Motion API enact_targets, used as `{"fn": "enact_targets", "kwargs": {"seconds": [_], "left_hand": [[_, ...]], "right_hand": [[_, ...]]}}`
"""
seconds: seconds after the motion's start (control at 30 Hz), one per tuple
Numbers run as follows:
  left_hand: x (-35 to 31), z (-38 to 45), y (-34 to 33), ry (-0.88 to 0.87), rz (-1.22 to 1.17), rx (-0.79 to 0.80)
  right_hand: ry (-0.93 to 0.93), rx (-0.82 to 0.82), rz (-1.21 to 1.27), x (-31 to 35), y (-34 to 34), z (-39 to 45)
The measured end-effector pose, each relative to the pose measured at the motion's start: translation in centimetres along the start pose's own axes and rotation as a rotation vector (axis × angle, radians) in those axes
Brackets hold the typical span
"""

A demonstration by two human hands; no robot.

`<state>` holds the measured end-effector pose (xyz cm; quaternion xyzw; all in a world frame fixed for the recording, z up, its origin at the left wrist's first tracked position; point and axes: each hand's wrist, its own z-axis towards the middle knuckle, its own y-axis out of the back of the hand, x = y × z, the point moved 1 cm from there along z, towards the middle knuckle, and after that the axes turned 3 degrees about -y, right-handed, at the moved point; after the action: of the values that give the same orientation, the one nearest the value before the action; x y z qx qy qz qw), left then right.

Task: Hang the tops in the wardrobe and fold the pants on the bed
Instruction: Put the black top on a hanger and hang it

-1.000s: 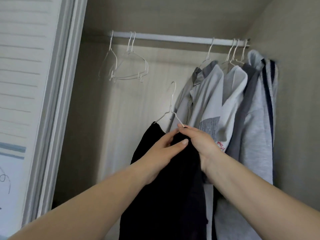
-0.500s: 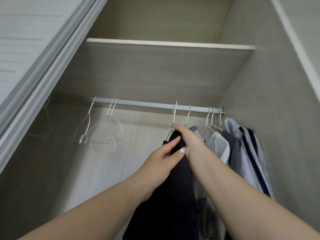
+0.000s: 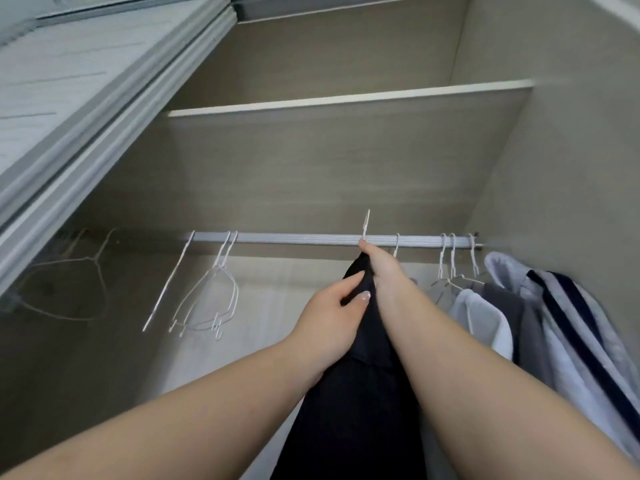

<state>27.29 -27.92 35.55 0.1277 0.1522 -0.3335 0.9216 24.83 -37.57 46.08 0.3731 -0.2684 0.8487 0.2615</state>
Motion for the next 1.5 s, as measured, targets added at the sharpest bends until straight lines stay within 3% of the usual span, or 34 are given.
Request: {"fn": "enact_targets", "kwargs": {"seconds": [0.2,0.4,0.6,0.73,0.83,1.17,1.37,1.5], "left_hand": [[2.6,0.1,0.0,0.031,0.035,0.002],[4.2,-0.9,-0.3,0.063,-0.005,-0.005],[4.2,-2.2,0.7,0.075,-0.074,-0.012],[3.9,-4.2,2.7,0.078,-0.122,-0.008],[3.3,-6.7,5.3,0.128,-0.145,-0.069],[-2.2,-23.3,17.2,0.347,0.008,-0.393],[-12.7,-36.2,21.9,0.415,0.269,-0.637],[-23.5,-46.5,22.9,0.492,0.528,-0.831]], "right_hand": [[0.025,-0.057,0.005,-3.2,0.0,1.8],[0.077,-0.091,-0.198,-5.4,0.6,0.7],[0.410,-0.111,-0.039,-6.6,-0.4,-2.2],[0.695,-0.093,-0.126,-7.4,-1.7,-6.2],[0.818,0.061,-0.042,-8.7,-3.3,-9.8],[0.326,0.746,0.412,-18.4,-11.3,-24.4],[0.144,1.054,0.513,-19.5,-16.5,-37.4],[0.027,1.257,0.597,-17.9,-19.2,-49.4]]}}
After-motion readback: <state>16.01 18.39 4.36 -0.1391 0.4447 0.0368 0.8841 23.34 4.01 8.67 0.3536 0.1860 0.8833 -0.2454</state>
